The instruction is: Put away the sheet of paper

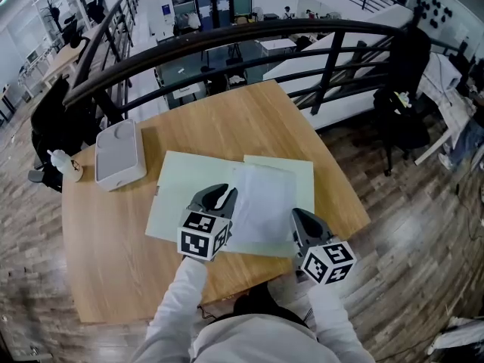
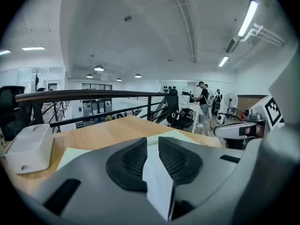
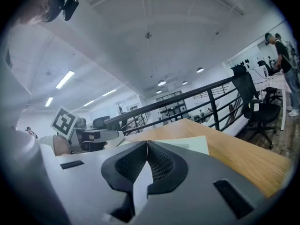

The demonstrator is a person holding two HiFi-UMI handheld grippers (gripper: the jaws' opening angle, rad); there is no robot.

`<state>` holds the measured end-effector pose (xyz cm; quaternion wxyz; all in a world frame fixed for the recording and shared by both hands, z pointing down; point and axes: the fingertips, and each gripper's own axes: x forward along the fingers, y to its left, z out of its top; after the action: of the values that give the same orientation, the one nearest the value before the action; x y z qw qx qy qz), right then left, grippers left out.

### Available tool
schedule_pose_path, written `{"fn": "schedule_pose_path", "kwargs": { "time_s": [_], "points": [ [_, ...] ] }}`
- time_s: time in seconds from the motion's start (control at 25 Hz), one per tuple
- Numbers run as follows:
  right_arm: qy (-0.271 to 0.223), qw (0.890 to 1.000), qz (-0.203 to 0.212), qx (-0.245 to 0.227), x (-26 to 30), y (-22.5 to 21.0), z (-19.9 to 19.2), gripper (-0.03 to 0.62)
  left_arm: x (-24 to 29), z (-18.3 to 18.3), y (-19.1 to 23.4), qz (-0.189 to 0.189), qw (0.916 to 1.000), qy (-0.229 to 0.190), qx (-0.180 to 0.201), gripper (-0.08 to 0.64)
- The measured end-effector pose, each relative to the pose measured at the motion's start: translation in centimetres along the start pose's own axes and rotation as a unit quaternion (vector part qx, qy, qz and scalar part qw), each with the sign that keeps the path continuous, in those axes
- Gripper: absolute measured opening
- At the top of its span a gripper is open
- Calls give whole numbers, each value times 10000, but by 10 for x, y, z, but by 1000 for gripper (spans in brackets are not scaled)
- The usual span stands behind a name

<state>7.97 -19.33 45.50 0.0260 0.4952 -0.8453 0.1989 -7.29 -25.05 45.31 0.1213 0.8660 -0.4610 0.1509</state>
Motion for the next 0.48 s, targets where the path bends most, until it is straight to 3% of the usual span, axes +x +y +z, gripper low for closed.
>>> {"fn": "schedule_pose_path", "kwargs": {
  "time_s": [0.48],
  "points": [
    [-92,9998,2,-202,-6,16,6,28,-49,20,9,310,9964,-778,-102,20]
  ]
}}
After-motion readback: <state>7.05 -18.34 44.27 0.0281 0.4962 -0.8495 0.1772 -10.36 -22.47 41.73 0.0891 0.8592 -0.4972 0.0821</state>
